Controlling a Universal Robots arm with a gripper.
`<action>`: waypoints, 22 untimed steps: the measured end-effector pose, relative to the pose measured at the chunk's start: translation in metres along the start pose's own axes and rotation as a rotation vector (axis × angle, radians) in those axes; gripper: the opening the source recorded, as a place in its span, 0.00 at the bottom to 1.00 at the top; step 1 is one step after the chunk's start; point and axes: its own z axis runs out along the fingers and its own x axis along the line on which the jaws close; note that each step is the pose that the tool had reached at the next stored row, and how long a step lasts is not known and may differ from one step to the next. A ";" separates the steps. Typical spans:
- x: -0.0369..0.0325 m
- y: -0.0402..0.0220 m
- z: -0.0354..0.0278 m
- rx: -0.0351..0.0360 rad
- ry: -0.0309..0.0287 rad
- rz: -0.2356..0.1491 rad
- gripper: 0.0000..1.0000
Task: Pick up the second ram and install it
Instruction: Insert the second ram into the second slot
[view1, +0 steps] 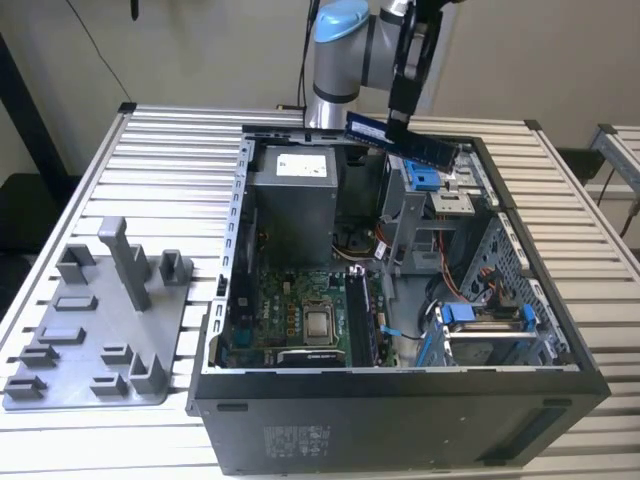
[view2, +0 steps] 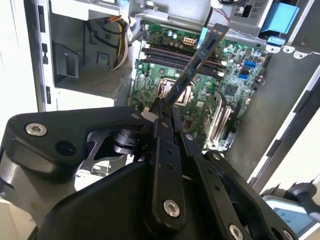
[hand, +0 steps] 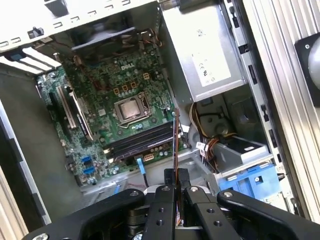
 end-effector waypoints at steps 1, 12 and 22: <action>0.0000 0.0000 0.0000 0.0009 -0.0007 0.015 0.14; 0.0001 0.0000 0.0003 0.0110 -0.0080 0.172 0.14; 0.0001 -0.0001 0.0007 0.0205 -0.0149 0.322 0.14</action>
